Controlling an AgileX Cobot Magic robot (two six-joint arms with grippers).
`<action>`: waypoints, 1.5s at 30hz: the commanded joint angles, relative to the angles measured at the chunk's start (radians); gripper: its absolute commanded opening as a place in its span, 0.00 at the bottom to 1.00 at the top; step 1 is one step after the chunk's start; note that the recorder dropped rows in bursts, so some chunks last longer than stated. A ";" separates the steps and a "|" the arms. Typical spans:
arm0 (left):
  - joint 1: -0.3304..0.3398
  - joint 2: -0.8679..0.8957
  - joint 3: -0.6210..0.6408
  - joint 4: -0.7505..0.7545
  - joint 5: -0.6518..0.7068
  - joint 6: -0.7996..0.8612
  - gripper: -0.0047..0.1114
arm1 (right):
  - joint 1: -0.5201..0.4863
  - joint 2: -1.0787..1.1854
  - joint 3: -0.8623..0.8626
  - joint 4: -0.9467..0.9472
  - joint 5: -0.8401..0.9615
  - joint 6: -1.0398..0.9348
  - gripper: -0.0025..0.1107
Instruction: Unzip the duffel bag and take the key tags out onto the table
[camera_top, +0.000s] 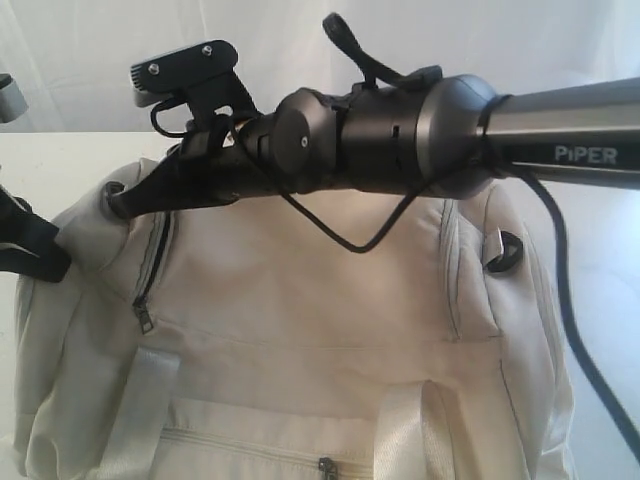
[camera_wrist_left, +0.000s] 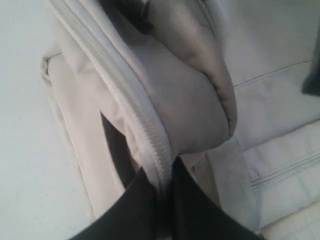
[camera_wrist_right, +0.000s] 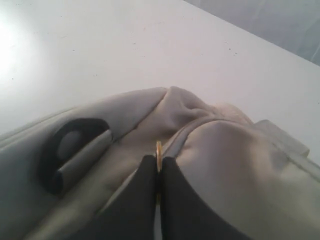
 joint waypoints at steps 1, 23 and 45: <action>0.002 -0.011 -0.004 -0.030 0.014 0.005 0.04 | -0.047 0.052 -0.112 -0.001 0.067 0.006 0.02; 0.002 -0.011 -0.004 -0.030 0.012 0.005 0.04 | -0.220 0.275 -0.503 0.013 0.384 0.083 0.02; 0.002 -0.011 -0.004 -0.030 0.001 0.091 0.49 | -0.220 0.221 -0.505 0.026 0.586 0.010 0.02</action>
